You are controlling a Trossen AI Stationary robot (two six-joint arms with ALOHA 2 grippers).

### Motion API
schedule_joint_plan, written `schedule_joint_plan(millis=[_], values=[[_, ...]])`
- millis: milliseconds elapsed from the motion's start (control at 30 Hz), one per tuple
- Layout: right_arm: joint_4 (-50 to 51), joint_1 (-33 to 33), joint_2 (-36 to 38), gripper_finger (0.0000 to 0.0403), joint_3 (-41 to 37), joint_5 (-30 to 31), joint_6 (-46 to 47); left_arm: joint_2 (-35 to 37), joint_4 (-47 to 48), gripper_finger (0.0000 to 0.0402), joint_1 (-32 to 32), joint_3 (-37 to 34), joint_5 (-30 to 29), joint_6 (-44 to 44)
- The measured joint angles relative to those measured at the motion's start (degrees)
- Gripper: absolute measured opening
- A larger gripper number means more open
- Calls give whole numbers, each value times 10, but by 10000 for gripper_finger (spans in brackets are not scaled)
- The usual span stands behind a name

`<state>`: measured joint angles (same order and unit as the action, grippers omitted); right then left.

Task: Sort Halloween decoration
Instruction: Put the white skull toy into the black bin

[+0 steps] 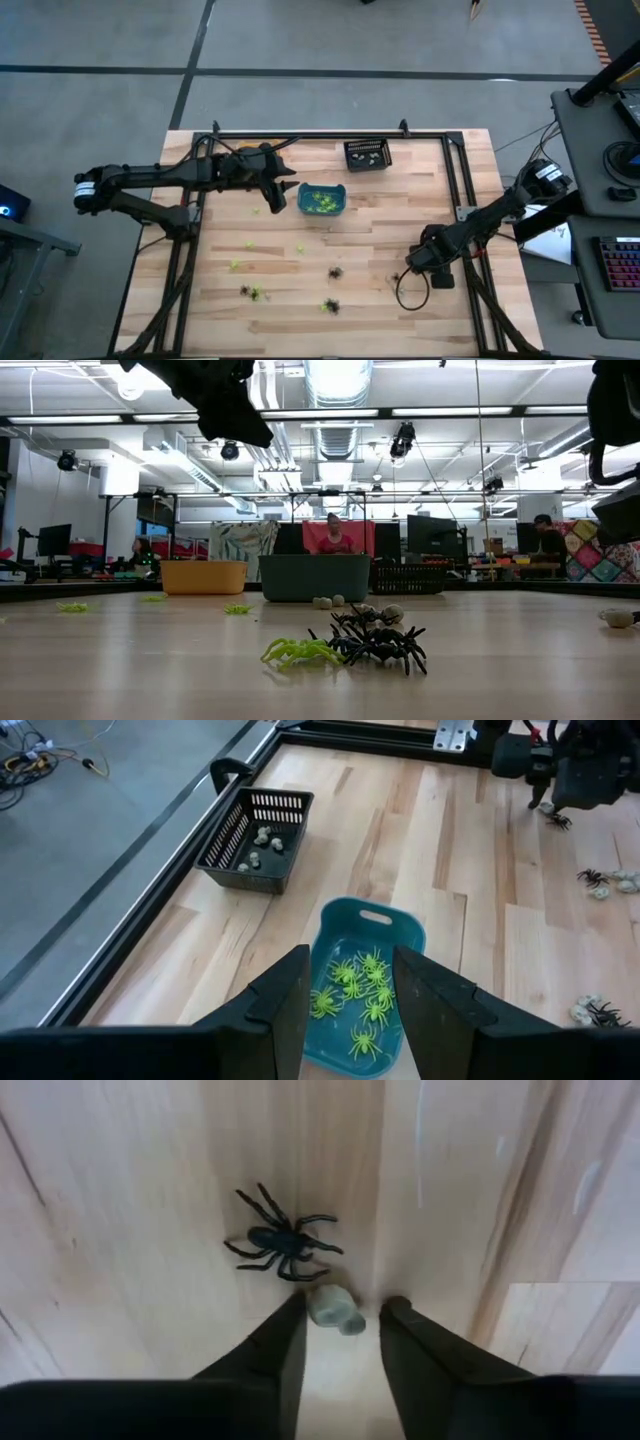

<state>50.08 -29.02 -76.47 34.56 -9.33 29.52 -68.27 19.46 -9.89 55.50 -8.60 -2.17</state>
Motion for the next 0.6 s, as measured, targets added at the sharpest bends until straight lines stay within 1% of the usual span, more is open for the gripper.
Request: schedule_joint_plan(millis=[200, 300, 600], values=[[-3, 0, 1, 54, 0, -2, 0, 0, 0, 127, 0, 0, 0, 0], [0, 0, 1, 33, 3, -1, 0, 0, 0, 127, 0, 0, 0, 0], [32, 14, -1, 21, 40, 14, 27, 0, -2, 127, 0, 0, 0, 0]])
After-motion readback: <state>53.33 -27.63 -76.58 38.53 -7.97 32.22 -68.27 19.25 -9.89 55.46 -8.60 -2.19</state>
